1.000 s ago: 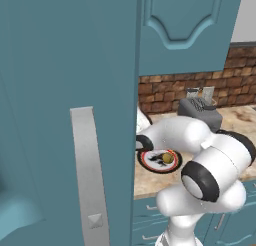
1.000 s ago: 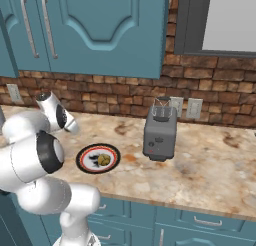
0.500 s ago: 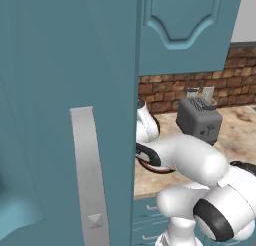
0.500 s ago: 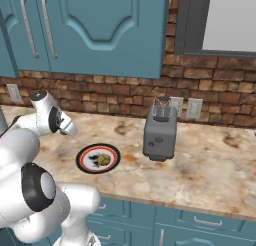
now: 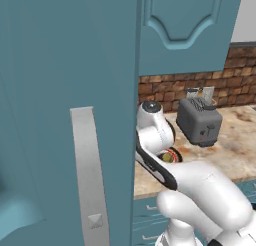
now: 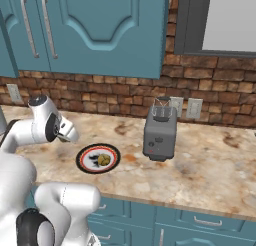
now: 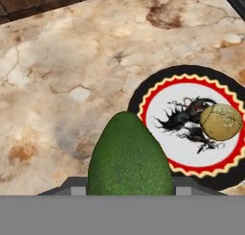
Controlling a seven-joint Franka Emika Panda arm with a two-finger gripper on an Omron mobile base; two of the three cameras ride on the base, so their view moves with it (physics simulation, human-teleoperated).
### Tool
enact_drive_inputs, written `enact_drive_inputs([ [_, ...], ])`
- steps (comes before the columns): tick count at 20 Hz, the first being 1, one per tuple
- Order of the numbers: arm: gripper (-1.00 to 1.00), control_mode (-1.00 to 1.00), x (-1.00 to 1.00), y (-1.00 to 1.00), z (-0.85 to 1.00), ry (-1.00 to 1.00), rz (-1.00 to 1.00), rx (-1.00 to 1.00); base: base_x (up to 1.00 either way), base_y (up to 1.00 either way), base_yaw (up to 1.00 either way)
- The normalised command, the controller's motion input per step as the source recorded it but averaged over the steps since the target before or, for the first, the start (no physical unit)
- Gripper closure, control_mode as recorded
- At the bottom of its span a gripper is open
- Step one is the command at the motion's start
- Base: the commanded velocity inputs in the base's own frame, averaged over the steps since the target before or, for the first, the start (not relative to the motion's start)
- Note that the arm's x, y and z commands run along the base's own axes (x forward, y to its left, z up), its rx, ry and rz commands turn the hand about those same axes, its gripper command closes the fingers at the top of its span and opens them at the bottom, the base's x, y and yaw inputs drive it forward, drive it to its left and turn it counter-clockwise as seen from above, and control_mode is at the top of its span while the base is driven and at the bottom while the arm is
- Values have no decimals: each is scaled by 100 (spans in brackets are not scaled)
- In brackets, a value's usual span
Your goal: Pick the avocado and bread from the counter and place them on the plate. Then pick the jam from the cabinet and place it next to the plate. Lastly close the cabinet door.
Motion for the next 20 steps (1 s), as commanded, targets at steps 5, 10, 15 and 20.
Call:
enact_drive_inputs([
  [5,100,-100,-49,-38,0,-2,0,1,0,0,0],
  [10,100,-100,-38,-24,1,-5,-12,7,0,0,0],
  [15,100,-100,-15,-17,7,-3,-23,13,0,0,0],
  [20,100,-100,-3,-21,1,0,-22,5,0,0,0],
])
